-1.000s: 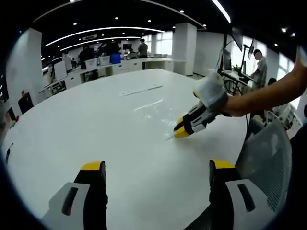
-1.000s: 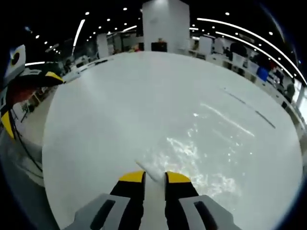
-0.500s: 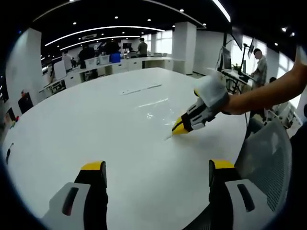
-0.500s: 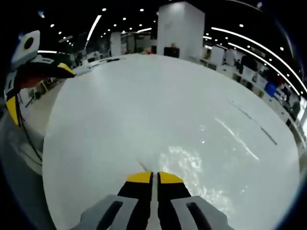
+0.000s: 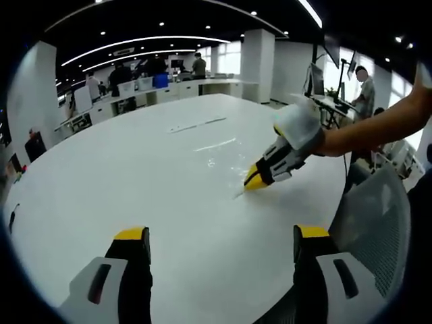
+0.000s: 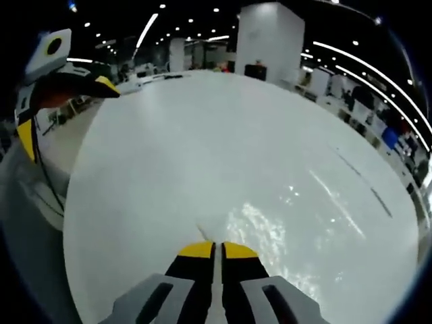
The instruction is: Open the resealable bag by pulling the two sides of the seal apart until the entire bag opening is separated and visibly accessible.
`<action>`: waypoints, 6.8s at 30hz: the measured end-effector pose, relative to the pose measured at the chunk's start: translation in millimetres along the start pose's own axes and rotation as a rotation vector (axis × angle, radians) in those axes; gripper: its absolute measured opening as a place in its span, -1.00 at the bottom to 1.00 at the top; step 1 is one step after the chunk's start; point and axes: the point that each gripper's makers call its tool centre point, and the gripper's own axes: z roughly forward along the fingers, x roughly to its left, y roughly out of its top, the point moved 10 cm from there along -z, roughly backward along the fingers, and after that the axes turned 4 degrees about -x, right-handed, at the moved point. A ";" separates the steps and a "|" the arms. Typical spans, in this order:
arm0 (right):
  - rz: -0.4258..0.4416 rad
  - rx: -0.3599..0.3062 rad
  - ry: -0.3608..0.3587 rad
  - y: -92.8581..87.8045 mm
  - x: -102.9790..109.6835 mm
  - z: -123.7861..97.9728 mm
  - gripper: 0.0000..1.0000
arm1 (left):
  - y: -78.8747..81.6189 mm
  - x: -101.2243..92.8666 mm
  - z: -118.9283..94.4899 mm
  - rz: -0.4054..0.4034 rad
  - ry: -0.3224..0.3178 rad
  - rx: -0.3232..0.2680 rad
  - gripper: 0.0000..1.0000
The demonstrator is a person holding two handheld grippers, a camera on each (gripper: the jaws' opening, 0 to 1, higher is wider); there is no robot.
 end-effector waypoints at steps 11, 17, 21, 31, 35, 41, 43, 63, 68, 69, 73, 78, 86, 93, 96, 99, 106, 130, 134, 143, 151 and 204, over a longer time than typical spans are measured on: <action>-0.033 0.038 0.029 -3.8 0.3 -0.7 -0.84 | 0.1 0.0 -0.1 0.001 -0.001 0.003 0.69; -0.064 0.049 0.039 -5.1 -2.8 0.3 -0.93 | 0.1 1.0 -0.3 0.002 0.000 0.007 0.69; -0.070 0.041 0.049 -4.7 -4.3 1.9 -0.95 | 0.3 1.3 -0.8 0.016 0.002 0.014 0.68; -0.084 0.033 0.112 -3.0 1.9 -4.6 -1.00 | 0.9 -2.7 0.9 0.023 -0.008 0.011 0.67; -0.108 0.029 0.143 -2.9 8.8 -8.5 -1.00 | 0.8 -5.2 2.3 0.036 -0.017 0.014 0.66; -0.090 0.001 0.179 1.3 18.0 -14.3 -1.00 | -2.2 -9.5 3.2 0.079 -0.038 0.034 0.65; -0.074 -0.009 0.193 1.9 20.2 -15.7 -1.00 | -2.9 -10.9 3.2 0.090 -0.043 0.038 0.64; -0.079 -0.029 0.300 4.5 56.1 -40.5 -1.00 | -17.0 -23.1 4.6 0.207 -0.087 0.102 0.54; -0.080 -0.032 0.321 5.2 66.1 -45.6 -1.00 | -19.8 -29.8 6.8 0.213 -0.113 0.094 0.33; -0.081 -0.031 0.327 5.1 68.9 -46.6 -1.00 | -20.4 -32.1 7.7 0.222 -0.123 0.095 0.33; -0.085 -0.028 0.343 4.4 76.2 -48.9 -1.00 | -21.5 -37.0 9.1 0.263 -0.146 0.103 0.29; -0.083 -0.031 0.358 5.3 83.8 -51.8 -1.00 | -21.5 -43.0 11.0 0.342 -0.155 0.107 0.22; -0.090 -0.031 0.381 4.8 94.1 -55.4 -1.00 | -24.1 -52.5 15.5 0.400 -0.193 0.111 0.11; -0.099 -0.032 0.395 7.1 99.4 -58.5 -1.00 | -26.3 -56.3 20.9 0.433 -0.236 0.129 -0.06; -0.101 -0.032 0.401 7.9 101.6 -59.7 -1.00 | -25.2 -58.0 22.1 0.413 -0.245 0.110 -0.09; -0.107 -0.029 0.410 7.9 104.1 -60.8 -1.00 | -24.7 -60.4 24.2 0.433 -0.260 0.113 -0.14; -0.127 -0.020 0.429 7.7 109.1 -61.7 -1.00 | -23.9 -65.9 28.3 0.489 -0.294 0.115 -0.33; -0.177 -0.008 0.440 9.9 114.8 -66.7 -1.00 | -30.4 -81.5 32.4 0.582 -0.424 0.134 -1.00; -0.206 -0.005 0.407 9.3 115.3 -67.1 -0.99 | -31.3 -82.7 32.2 0.594 -0.447 0.144 -1.00; -0.332 -0.023 0.379 14.4 125.2 -70.3 -0.93 | -31.9 -82.9 32.0 0.602 -0.456 0.139 -1.00; -0.393 -0.018 0.357 16.8 128.8 -62.8 -0.96 | -29.8 -81.6 29.3 0.600 -0.470 0.130 -1.00; -0.344 -0.047 0.327 8.6 122.0 -65.1 -1.00 | -14.5 -84.6 25.4 0.610 -0.450 0.144 -1.00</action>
